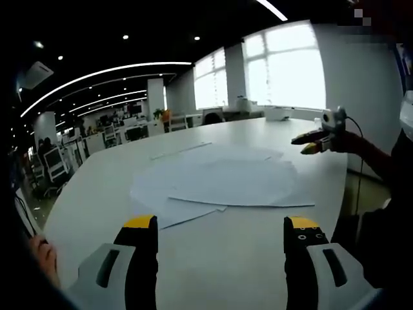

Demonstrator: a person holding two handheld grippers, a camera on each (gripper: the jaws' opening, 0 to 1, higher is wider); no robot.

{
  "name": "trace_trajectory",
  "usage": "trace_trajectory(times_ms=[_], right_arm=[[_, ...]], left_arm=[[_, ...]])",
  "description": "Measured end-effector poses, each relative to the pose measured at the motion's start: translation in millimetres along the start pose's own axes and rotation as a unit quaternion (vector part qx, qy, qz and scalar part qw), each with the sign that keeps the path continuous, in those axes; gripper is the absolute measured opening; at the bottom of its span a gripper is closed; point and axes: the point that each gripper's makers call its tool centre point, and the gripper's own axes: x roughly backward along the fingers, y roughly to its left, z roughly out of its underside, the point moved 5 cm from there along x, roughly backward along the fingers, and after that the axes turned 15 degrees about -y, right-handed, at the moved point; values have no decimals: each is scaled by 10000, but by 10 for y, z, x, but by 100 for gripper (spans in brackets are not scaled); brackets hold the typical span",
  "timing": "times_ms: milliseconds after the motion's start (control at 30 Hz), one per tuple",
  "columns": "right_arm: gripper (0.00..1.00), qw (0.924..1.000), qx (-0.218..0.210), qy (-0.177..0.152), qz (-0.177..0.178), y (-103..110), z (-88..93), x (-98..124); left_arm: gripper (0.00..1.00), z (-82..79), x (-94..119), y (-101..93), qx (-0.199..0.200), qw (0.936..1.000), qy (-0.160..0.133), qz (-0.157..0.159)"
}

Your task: Organize the stack of printing papers by aligning and flattening the scattered papers on the table

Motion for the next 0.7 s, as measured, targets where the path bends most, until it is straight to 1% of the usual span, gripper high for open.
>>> trace_trajectory(times_ms=[333,700], right_arm=[[37,10000,3,8,1,8,-1,-17],[37,10000,-18,41,2,-3,43,-28]], left_arm=[[83,-2,11,14,6,10000,-6,2],[83,-6,3,15,5,10000,-4,19]])
